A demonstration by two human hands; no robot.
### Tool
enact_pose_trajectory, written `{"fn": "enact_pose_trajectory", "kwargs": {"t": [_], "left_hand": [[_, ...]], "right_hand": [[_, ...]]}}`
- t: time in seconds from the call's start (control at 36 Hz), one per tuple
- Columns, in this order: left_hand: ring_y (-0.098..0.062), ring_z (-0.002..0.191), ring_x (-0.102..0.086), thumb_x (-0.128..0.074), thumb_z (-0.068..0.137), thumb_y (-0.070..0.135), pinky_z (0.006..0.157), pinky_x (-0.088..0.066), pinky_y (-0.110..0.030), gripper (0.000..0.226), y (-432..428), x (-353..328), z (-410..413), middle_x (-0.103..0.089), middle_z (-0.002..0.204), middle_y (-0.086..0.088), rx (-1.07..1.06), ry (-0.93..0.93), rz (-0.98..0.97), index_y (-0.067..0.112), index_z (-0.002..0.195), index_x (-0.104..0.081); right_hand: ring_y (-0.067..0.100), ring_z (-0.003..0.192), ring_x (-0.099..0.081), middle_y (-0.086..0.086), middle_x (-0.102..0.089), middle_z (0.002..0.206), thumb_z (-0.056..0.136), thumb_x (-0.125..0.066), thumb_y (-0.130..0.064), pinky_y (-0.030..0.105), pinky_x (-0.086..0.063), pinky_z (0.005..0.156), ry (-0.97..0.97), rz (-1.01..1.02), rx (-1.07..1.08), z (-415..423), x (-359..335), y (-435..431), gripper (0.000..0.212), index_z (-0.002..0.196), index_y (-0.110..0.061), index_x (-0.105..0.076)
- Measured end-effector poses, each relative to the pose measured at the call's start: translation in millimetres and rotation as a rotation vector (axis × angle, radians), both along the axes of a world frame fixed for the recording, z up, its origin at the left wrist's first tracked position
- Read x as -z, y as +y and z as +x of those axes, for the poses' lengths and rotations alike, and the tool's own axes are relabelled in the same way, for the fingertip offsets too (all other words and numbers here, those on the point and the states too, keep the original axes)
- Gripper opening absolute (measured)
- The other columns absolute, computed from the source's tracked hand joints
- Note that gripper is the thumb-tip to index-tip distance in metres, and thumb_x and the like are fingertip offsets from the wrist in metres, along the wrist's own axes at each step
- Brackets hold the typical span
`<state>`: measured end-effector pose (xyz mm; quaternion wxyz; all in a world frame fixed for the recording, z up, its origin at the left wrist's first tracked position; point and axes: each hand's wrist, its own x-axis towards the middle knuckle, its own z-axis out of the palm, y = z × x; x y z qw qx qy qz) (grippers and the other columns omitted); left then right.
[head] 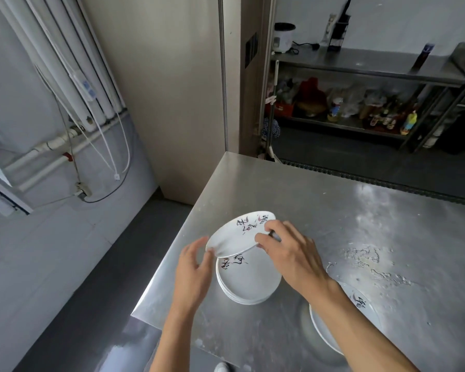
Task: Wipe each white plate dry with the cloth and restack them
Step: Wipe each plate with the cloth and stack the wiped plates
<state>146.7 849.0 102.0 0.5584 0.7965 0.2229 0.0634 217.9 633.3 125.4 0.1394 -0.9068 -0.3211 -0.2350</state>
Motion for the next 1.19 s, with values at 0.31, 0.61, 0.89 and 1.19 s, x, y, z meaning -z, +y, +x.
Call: {"fn": "enact_pose_trajectory", "kwargs": {"t": [0.31,0.61,0.89,1.19], "left_hand": [[-0.008,0.102,-0.066,-0.059,0.102,0.014,0.079,-0.058,-0.039,0.041,0.0,-0.6,1.6,-0.063,0.119,0.025,0.421,-0.26,0.56,0.047,0.126,-0.054],[-0.031,0.091,-0.072,-0.064,0.101,0.019,0.082,-0.058,-0.05,0.027,-10.6,16.2,-9.2,-0.076,0.103,-0.009,0.333,-0.115,-0.262,0.026,0.127,-0.066],[-0.035,0.108,-0.071,-0.075,0.088,0.027,0.086,-0.062,-0.043,0.039,-27.0,19.0,-7.1,-0.072,0.122,-0.023,0.111,-0.038,-0.8,0.029,0.127,-0.068],[-0.027,0.093,-0.072,-0.075,0.086,0.026,0.078,-0.061,-0.035,0.04,-20.5,23.2,-7.3,-0.074,0.116,-0.018,0.069,-0.065,-0.901,0.025,0.126,-0.07]], "right_hand": [[0.019,0.085,-0.053,-0.005,-0.055,0.103,0.087,-0.072,-0.021,0.029,-0.038,0.042,0.092,-0.127,-0.022,4.3,-24.2,3.8,0.013,0.097,-0.026,-0.065],[0.014,0.086,-0.056,-0.006,-0.051,0.111,0.093,-0.071,-0.028,0.035,-0.052,0.065,0.297,0.28,0.094,9.4,-6.3,6.0,0.021,0.114,-0.027,-0.068],[0.011,0.115,-0.046,-0.004,-0.034,0.125,0.094,-0.066,-0.036,0.011,-0.035,0.1,0.544,0.425,0.046,1.0,16.5,20.1,0.029,0.117,-0.019,-0.066],[0.028,0.095,-0.068,0.0,-0.07,0.119,0.072,-0.084,-0.007,0.038,-0.056,0.075,0.165,0.027,-0.115,-3.0,5.3,12.3,0.039,0.108,-0.022,-0.078]]}}
